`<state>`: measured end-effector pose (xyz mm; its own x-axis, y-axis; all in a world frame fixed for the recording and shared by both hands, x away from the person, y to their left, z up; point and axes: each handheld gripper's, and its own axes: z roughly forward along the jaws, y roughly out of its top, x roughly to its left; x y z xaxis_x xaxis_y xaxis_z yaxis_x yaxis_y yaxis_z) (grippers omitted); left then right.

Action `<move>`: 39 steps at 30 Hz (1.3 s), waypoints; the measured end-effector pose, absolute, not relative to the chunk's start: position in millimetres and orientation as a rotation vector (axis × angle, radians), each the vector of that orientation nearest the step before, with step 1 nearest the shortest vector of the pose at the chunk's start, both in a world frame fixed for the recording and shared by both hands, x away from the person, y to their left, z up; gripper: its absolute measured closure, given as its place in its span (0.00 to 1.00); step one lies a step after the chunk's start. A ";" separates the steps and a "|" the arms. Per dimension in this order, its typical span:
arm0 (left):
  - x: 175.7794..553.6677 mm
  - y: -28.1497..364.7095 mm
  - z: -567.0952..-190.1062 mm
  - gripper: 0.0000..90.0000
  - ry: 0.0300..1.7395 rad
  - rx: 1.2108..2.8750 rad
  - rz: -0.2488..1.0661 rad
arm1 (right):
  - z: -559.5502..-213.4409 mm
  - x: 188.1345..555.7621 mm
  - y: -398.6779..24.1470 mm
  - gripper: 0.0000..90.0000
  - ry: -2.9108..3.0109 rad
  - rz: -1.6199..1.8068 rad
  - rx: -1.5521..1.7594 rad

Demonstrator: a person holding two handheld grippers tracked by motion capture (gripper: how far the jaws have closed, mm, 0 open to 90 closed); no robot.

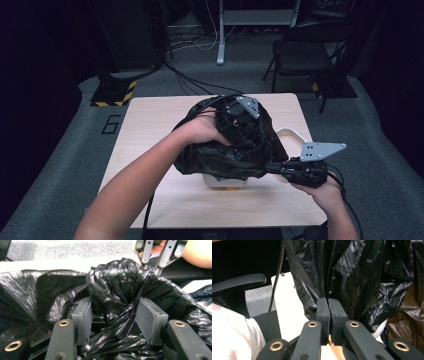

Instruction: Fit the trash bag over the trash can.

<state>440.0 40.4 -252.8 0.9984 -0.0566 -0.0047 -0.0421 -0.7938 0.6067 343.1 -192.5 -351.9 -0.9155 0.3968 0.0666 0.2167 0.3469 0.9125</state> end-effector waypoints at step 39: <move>455.6 22.3 -287.5 0.49 0.018 2.789 -0.018 | -341.0 338.6 -195.2 0.80 2.376 1.636 0.571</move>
